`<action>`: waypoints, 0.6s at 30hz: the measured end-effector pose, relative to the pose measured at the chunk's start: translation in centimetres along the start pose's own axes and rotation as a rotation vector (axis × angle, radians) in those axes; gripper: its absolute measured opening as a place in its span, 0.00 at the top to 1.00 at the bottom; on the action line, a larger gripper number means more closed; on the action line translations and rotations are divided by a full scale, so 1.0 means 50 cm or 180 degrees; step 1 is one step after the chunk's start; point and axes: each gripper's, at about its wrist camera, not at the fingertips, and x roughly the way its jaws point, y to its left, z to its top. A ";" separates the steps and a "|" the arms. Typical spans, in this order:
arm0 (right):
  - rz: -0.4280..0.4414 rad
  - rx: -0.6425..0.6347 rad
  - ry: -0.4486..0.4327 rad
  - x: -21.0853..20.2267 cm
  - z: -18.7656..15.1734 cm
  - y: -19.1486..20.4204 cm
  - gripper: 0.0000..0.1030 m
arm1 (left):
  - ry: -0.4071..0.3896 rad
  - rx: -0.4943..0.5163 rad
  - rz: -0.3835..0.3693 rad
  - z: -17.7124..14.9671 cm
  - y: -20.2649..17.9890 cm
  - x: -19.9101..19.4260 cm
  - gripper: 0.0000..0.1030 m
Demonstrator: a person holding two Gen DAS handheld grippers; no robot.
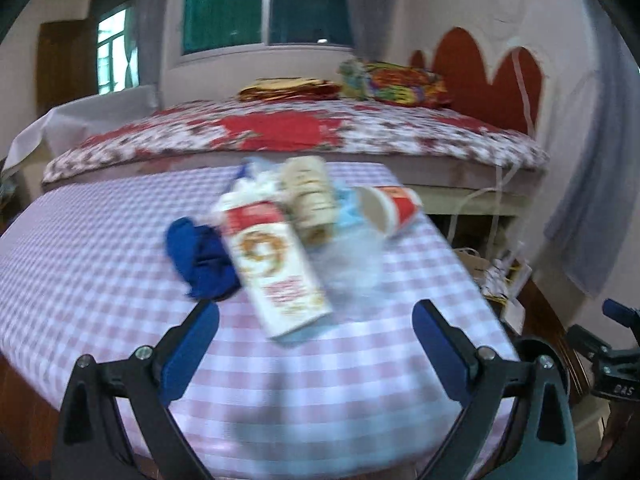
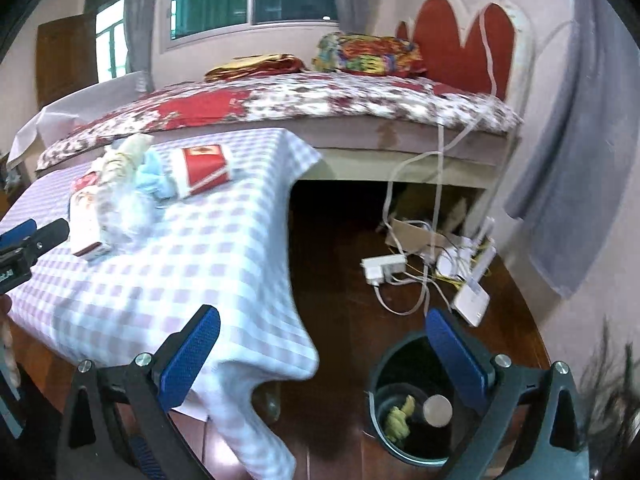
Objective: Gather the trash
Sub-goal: 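Move both tools back over the table toward the remaining trash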
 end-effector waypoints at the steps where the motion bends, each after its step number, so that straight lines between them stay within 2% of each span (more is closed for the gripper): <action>1: 0.0016 -0.0023 -0.0002 0.003 0.005 0.010 0.00 | 0.0003 -0.0040 0.0020 -0.001 0.010 0.002 0.05; 9: 0.0229 -0.0166 -0.0020 0.033 0.041 0.103 0.00 | 0.0053 -0.0243 0.0165 -0.009 0.102 0.020 0.06; 16: 0.0442 -0.0340 -0.0083 0.057 0.072 0.199 0.01 | 0.0120 -0.0258 -0.0010 -0.004 0.134 0.030 0.15; 18: 0.0495 -0.0412 -0.0083 0.071 0.079 0.227 0.07 | 0.0135 -0.0282 -0.0072 0.004 0.137 0.040 0.16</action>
